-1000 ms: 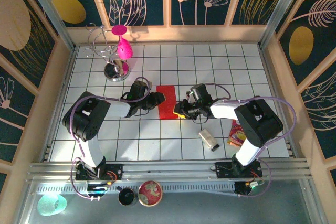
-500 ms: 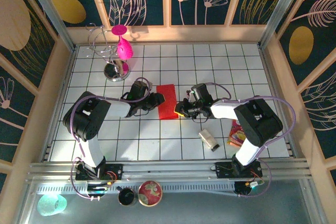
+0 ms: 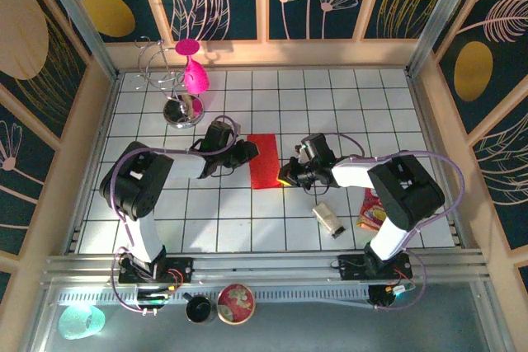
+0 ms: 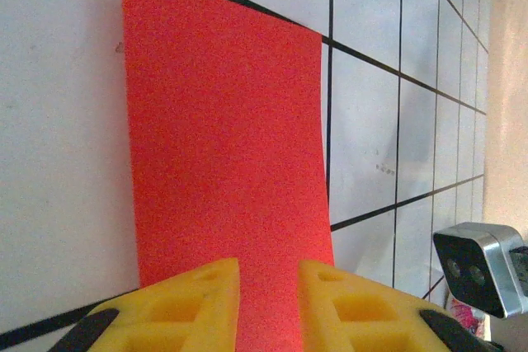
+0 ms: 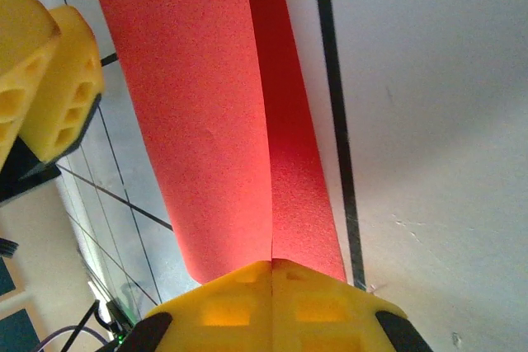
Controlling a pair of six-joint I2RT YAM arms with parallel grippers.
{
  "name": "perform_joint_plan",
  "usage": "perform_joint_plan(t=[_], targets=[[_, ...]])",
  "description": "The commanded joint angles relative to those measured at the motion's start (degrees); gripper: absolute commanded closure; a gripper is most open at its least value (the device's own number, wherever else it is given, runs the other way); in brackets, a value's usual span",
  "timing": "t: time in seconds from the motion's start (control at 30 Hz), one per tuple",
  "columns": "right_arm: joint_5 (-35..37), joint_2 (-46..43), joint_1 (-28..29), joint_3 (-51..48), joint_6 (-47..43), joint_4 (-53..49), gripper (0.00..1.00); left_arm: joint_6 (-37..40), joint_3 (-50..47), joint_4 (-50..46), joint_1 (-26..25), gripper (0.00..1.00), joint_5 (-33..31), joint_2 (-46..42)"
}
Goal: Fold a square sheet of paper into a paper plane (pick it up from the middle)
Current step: Fold the triangle a second time at the center of the table.
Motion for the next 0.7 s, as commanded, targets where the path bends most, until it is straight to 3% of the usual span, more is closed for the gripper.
perform_joint_plan(t=[0.0,0.67], targets=[[0.40,-1.69,-0.40,-0.75,-0.76,-3.47,0.97,2.84,1.98,-3.06,0.90,0.78,0.71,1.56],[-2.93,0.55,-0.30,4.76,-0.09,-2.68,0.98,4.08,2.31,-5.13,1.07,0.90,-0.08,5.94]])
